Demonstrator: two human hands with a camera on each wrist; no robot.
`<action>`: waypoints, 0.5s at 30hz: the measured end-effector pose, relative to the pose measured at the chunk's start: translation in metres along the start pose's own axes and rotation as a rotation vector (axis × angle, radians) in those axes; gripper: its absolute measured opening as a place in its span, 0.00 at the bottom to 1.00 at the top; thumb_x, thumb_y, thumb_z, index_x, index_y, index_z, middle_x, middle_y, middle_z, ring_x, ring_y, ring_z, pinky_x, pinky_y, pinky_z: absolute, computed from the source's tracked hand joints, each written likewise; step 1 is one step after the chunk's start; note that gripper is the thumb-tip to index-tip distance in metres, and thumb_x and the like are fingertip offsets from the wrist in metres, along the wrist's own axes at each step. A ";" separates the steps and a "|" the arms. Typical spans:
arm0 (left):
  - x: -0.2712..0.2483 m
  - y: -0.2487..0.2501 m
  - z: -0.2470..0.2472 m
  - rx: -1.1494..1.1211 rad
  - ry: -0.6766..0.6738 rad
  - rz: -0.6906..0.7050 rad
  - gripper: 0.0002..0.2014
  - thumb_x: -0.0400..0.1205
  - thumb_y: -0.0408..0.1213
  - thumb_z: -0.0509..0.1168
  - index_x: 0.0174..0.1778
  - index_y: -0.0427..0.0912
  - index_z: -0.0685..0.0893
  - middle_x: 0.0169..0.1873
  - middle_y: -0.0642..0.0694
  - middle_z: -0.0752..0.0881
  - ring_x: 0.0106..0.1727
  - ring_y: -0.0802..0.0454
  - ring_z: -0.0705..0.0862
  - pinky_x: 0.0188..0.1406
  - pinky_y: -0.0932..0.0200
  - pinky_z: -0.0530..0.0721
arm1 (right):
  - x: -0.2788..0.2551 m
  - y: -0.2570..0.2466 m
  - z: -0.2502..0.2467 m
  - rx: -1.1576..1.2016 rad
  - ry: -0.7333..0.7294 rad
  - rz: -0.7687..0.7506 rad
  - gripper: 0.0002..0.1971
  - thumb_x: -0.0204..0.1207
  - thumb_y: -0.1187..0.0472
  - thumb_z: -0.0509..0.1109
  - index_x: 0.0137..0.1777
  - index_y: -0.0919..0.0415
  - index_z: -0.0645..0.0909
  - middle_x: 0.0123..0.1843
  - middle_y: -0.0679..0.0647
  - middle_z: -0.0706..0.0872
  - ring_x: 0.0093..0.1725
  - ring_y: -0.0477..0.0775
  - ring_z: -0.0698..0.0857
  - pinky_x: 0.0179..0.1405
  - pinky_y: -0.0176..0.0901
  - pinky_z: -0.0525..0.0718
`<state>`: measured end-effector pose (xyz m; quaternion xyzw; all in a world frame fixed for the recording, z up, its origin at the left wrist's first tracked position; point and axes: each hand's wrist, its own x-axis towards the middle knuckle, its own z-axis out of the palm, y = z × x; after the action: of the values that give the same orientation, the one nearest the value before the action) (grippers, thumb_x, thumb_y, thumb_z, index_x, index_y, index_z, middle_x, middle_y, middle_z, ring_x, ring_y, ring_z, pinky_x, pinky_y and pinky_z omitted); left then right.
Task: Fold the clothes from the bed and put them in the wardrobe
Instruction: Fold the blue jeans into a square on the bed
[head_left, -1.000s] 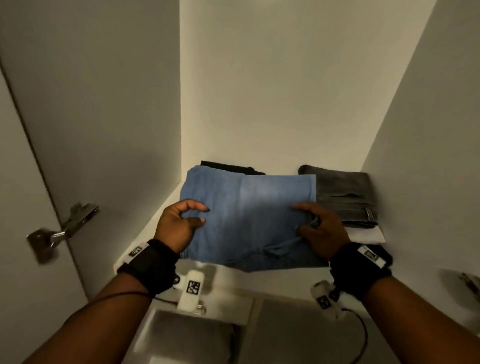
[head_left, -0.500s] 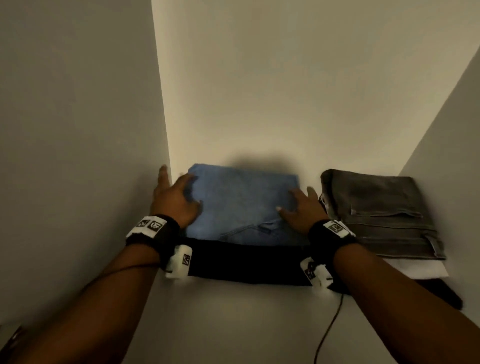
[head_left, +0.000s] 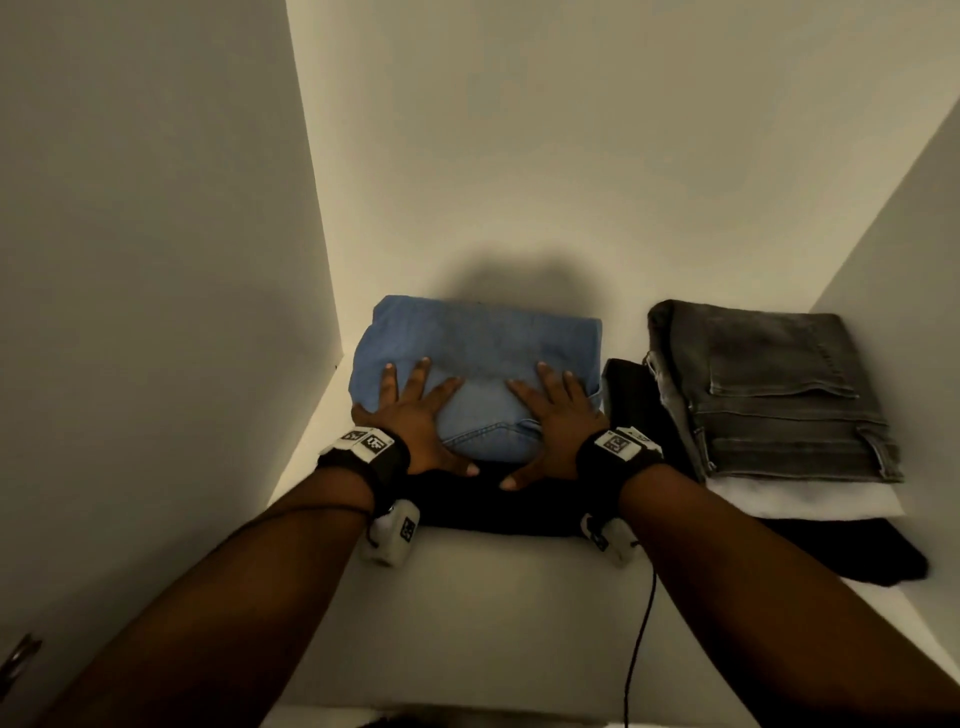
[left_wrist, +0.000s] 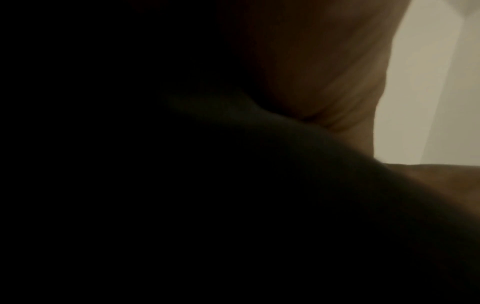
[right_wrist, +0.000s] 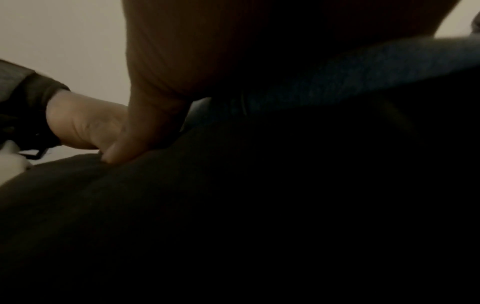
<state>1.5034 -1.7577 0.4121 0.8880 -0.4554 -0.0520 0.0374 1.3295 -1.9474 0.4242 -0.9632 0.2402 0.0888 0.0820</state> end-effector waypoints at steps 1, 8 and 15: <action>-0.002 0.002 -0.002 -0.022 -0.019 -0.009 0.67 0.56 0.85 0.66 0.85 0.72 0.34 0.86 0.53 0.27 0.85 0.35 0.25 0.81 0.26 0.32 | -0.005 -0.003 -0.003 -0.008 0.003 0.016 0.76 0.41 0.14 0.74 0.83 0.29 0.28 0.86 0.42 0.21 0.87 0.66 0.29 0.80 0.85 0.47; -0.085 0.052 -0.007 -0.116 0.031 -0.070 0.66 0.65 0.77 0.71 0.82 0.69 0.24 0.82 0.48 0.20 0.88 0.34 0.32 0.83 0.21 0.51 | -0.096 -0.051 0.016 -0.069 0.235 0.100 0.59 0.66 0.26 0.74 0.88 0.36 0.38 0.90 0.50 0.29 0.88 0.66 0.31 0.79 0.86 0.39; -0.248 0.123 0.071 -0.154 -0.092 0.046 0.57 0.72 0.78 0.63 0.86 0.66 0.32 0.85 0.49 0.24 0.89 0.39 0.41 0.85 0.29 0.53 | -0.243 -0.050 0.110 0.073 -0.053 0.046 0.55 0.72 0.30 0.73 0.88 0.36 0.39 0.91 0.49 0.36 0.89 0.60 0.37 0.85 0.74 0.42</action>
<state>1.2515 -1.6294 0.3705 0.8684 -0.4717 -0.1268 0.0861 1.1284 -1.7728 0.3747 -0.9510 0.2632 0.1074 0.1215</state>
